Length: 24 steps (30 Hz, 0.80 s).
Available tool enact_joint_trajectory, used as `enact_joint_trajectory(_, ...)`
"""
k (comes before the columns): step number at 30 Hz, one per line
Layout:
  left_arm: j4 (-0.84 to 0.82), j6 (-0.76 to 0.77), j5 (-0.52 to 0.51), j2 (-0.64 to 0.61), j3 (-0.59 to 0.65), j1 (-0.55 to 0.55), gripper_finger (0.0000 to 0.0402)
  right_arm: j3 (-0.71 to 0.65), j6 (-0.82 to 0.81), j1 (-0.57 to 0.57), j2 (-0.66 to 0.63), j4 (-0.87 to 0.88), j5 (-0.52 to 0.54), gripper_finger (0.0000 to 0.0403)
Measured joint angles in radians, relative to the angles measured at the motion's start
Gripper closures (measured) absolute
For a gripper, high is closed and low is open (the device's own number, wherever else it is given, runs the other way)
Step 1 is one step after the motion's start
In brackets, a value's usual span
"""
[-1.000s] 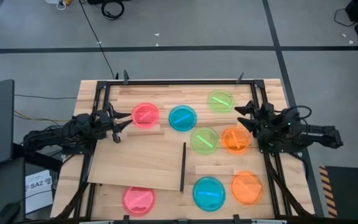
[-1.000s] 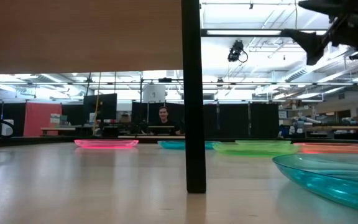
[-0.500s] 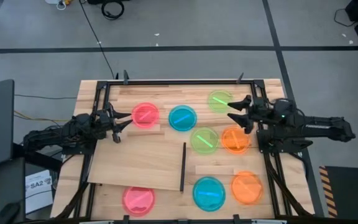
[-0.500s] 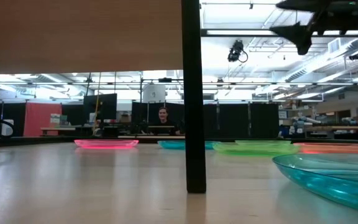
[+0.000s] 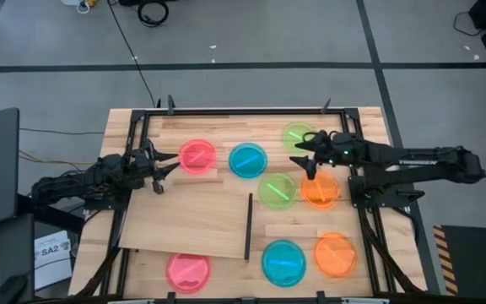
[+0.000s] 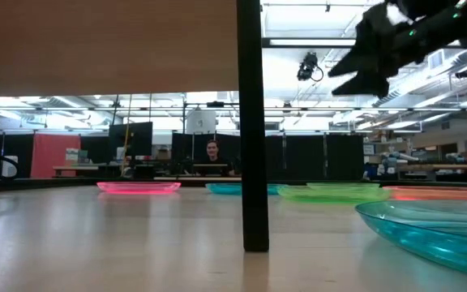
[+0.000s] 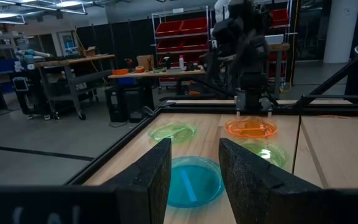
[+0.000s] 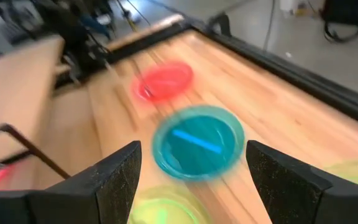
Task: Place and stack plates onto a shelf
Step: Put the bottom green plate on the shelf
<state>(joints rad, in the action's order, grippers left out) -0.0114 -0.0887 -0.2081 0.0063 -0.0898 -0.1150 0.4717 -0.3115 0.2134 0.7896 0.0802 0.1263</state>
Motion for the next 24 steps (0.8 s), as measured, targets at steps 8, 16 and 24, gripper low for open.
enact_joint_trajectory(8,0.0,0.0,0.0,0.0,0.0,0.0,0.026,0.0,-0.011,0.073,0.15,0.012,-0.101,0.0108)
enact_joint_trajectory(16,0.0,0.001,0.0,0.0,0.0,0.0,0.026,0.0,-0.011,0.085,0.31,0.013,-0.153,0.0108)
enact_joint_trajectory(24,0.0,0.001,0.0,0.0,0.0,0.0,0.026,0.0,-0.011,0.085,0.454,0.011,-0.156,0.0108)
